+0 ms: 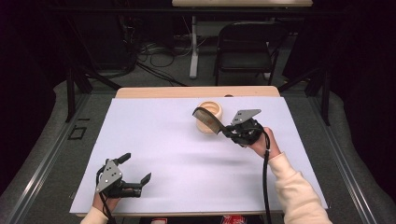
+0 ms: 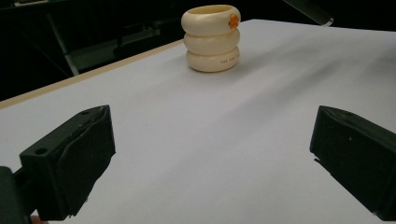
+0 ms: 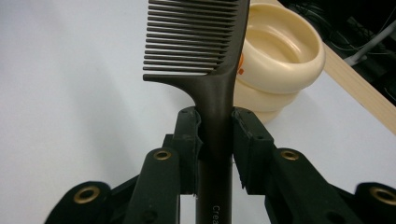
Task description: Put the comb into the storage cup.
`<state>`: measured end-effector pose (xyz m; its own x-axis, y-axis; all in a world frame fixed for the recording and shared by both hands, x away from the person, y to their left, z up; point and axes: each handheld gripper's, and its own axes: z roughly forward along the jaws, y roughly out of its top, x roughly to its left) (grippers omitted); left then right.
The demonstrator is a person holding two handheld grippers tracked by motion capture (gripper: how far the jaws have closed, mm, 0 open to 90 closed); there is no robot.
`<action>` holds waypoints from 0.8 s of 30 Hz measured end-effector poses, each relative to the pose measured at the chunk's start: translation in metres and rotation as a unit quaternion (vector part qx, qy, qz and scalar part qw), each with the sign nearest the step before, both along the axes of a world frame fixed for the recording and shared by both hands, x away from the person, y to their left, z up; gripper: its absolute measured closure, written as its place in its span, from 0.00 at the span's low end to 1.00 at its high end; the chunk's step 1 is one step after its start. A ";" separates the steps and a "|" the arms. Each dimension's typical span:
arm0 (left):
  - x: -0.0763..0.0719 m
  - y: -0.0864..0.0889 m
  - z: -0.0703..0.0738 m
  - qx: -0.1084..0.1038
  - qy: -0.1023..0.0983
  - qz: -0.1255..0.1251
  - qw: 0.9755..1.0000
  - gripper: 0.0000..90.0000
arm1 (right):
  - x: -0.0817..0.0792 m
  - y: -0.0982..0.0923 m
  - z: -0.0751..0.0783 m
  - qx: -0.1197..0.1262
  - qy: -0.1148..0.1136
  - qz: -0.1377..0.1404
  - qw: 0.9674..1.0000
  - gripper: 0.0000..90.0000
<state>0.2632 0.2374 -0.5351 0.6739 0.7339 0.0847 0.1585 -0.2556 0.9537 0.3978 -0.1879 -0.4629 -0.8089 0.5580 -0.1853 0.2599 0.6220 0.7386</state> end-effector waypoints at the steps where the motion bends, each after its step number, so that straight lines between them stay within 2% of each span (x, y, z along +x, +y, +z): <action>1: 0.000 0.000 0.000 0.000 0.000 0.000 1.000 0.00 | 0.000 -0.001 0.001 0.004 -0.003 -0.002 1.000 0.80; 6: 0.000 0.000 0.000 0.000 -0.001 -0.001 1.000 0.00 | 0.000 -0.004 0.003 0.015 -0.013 -0.010 1.000 0.80; 24: 0.000 0.000 0.000 0.000 -0.002 0.000 1.000 0.00 | 0.003 -0.013 0.008 0.046 -0.024 -0.044 0.998 0.80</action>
